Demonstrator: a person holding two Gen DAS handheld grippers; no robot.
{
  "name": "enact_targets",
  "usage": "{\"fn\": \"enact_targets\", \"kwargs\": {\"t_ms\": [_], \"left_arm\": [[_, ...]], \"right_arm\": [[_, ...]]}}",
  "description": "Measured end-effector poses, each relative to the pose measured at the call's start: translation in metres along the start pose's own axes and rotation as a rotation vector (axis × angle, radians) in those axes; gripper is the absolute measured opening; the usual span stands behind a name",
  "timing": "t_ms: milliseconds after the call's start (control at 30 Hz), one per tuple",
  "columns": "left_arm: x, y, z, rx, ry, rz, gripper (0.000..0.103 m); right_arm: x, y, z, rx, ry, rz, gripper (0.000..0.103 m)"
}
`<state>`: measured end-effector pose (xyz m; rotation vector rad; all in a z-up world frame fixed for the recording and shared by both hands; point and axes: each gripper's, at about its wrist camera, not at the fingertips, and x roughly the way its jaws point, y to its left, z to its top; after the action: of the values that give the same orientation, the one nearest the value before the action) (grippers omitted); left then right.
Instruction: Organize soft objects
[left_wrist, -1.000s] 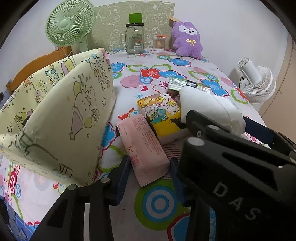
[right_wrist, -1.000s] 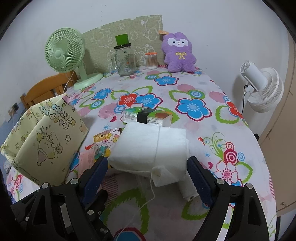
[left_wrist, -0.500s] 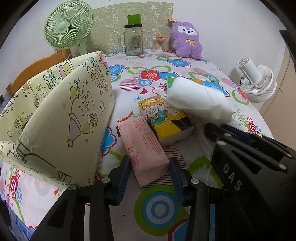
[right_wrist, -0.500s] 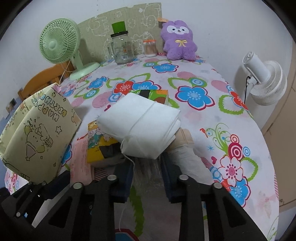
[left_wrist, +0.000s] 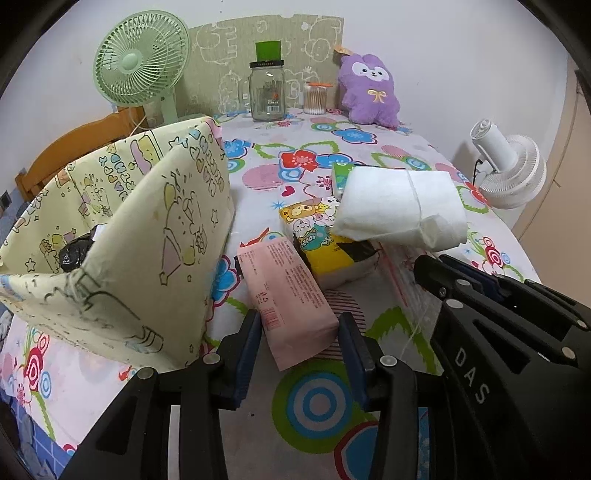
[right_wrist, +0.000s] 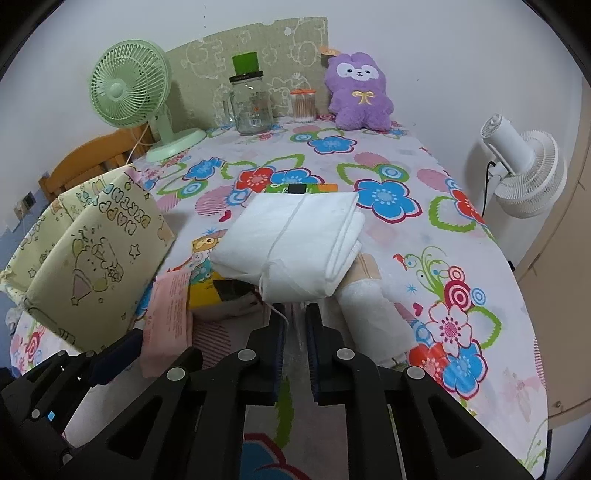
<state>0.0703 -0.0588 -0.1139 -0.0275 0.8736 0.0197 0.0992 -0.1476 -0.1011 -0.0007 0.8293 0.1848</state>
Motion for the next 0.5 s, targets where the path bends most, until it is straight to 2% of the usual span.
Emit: {"fn": "enact_targets", "kwargs": {"t_ms": [300, 500], "left_arm": [[-0.020, -0.002, -0.002, 0.009, -0.042, -0.010, 0.043], [-0.041, -0.005, 0.001, 0.015, -0.083, -0.024, 0.043]], "right_arm": [[-0.023, -0.002, -0.002, 0.021, -0.024, 0.008, 0.014], [-0.048, -0.004, 0.001, 0.027, -0.073, -0.017, 0.013]]}}
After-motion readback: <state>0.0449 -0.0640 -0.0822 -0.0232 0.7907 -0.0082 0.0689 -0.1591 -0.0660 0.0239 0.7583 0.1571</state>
